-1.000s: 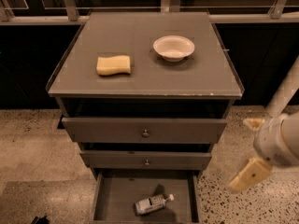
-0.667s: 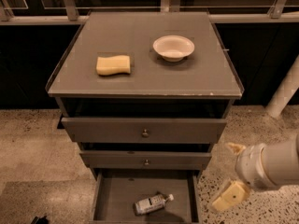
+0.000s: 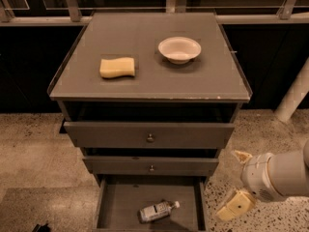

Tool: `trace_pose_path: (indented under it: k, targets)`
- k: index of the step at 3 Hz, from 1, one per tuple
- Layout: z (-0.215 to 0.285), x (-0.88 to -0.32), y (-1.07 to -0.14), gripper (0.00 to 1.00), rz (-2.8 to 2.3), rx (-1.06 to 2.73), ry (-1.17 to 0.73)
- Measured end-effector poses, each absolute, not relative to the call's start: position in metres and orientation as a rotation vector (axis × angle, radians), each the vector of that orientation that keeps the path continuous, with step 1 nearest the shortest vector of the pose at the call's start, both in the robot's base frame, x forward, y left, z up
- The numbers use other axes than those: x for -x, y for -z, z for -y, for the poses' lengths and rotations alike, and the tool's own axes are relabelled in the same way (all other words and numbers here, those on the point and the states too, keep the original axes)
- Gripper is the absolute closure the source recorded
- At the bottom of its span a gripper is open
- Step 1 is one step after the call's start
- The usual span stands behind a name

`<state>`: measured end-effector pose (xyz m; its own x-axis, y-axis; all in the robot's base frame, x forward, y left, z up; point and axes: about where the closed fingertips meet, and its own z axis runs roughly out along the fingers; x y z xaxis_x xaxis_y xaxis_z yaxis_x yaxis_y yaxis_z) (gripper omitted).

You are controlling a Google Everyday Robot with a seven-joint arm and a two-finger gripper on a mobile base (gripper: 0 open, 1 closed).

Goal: Pick blue plastic bottle from bottom drawer and place on counter

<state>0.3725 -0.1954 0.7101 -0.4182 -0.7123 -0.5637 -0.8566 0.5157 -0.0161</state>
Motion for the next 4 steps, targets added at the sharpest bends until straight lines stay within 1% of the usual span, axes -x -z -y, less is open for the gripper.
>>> trace_pose_path:
  k: [1, 2, 3, 4]
  targets:
    - [0.191, -0.365, -0.662, 0.00, -2.268, 1.207, -0.417]
    - [0.186, -0.380, -0.609, 0.00, -2.228, 1.142, -0.480]
    - [0.178, -0.403, -0.568, 0.00, -2.132, 1.161, -0.598]
    - [0.171, -0.401, -0.540, 0.00, -2.129, 1.141, -0.674]
